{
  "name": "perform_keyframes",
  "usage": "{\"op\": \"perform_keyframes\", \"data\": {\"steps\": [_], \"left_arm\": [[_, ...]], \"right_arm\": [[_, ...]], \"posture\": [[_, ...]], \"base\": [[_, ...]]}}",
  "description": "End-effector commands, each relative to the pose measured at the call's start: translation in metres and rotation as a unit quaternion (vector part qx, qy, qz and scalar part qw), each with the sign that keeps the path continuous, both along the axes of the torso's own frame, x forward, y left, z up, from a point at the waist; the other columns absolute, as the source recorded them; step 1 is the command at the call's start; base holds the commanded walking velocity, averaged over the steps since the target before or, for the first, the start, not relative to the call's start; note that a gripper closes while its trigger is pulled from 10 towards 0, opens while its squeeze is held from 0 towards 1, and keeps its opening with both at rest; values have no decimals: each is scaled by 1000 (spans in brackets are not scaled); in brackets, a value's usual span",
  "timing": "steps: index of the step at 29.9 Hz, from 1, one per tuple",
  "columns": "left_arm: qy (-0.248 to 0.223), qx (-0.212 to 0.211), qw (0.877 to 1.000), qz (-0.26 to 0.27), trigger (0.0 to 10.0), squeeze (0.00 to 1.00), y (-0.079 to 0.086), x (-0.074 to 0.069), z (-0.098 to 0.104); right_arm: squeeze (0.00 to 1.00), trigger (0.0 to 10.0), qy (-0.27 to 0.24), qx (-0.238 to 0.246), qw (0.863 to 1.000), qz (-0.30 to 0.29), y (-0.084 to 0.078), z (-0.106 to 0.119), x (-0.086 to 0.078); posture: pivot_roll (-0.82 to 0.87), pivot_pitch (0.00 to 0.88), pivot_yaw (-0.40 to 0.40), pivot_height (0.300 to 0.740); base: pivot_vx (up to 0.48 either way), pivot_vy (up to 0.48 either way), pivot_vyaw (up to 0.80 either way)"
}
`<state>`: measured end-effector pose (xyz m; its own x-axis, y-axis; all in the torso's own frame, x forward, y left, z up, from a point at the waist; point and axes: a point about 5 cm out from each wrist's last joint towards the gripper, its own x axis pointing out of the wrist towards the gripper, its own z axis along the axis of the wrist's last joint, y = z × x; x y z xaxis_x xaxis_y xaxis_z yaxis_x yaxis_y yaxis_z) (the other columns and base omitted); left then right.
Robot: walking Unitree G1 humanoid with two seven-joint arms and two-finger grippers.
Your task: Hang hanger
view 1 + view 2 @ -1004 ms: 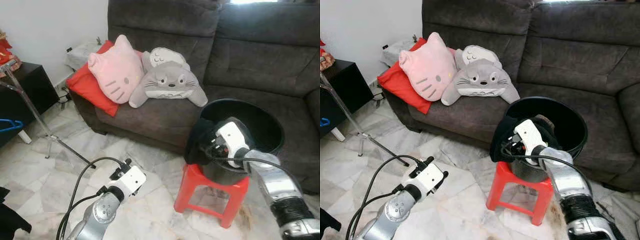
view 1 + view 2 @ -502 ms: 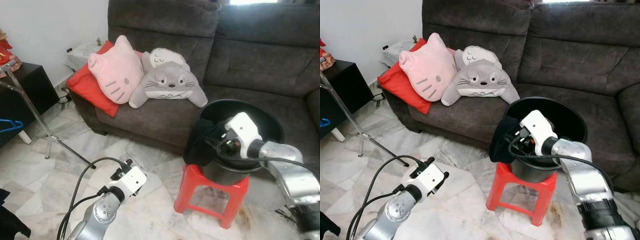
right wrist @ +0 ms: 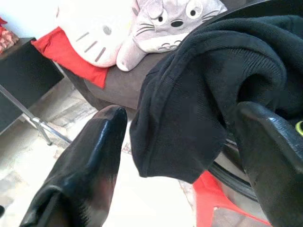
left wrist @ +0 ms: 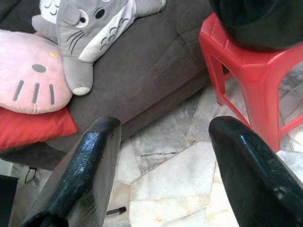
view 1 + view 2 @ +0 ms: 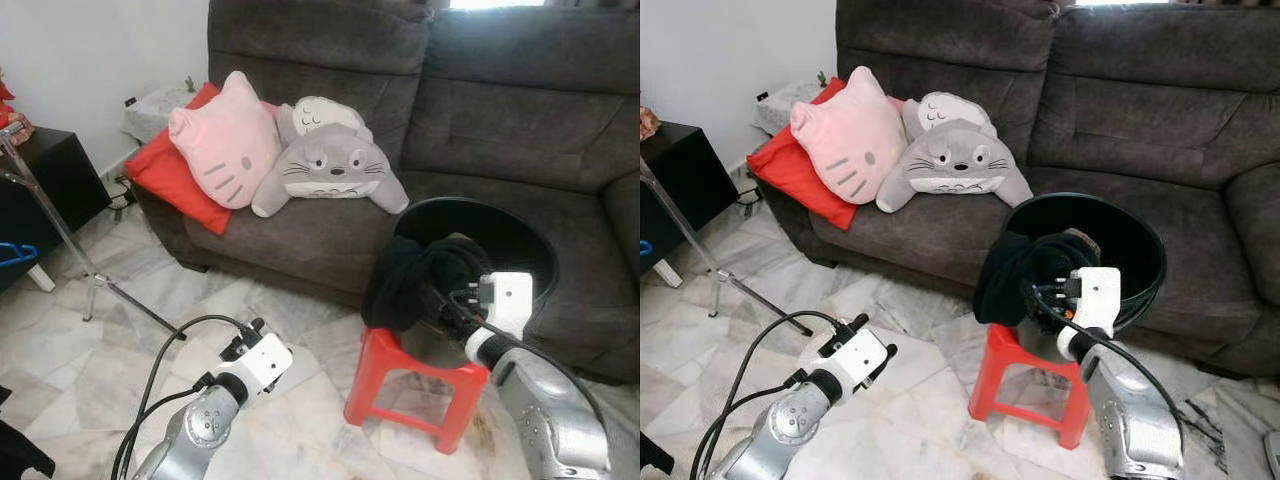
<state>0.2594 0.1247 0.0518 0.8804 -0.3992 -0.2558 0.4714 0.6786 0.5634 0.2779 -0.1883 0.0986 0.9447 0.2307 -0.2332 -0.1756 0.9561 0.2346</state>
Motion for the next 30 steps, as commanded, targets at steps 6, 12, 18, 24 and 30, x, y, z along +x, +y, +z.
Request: {"op": "perform_keyframes", "data": {"steps": [6,12,18,24,30], "left_arm": [[1,10,1000,-6,10000,0,0,1,-2],[0,13,1000,-8,10000,0,0,0,-3],[-2,14,1000,-9,10000,0,0,0,-3],[-1,14,1000,-11,10000,0,-1,-1,-3],[-2,14,1000,-13,10000,0,-1,-2,-3]], "right_arm": [[0,10000,27,3,998,-50,-10,-13,2],[0,0,25,2,998,-65,-15,-15,10],[0,0,14,0,998,-57,-13,-12,18],[0,1843,11,-1,999,-53,-10,-13,22],[0,10000,9,-7,998,-55,-12,-15,26]], "posture": [[-56,0,4,740],[-54,0,3,740],[-54,0,3,740],[-49,0,3,740],[-50,0,4,740]], "base": [[0,0,0],[0,0,0],[0,0,0],[0,0,0],[0,0,0]]}}
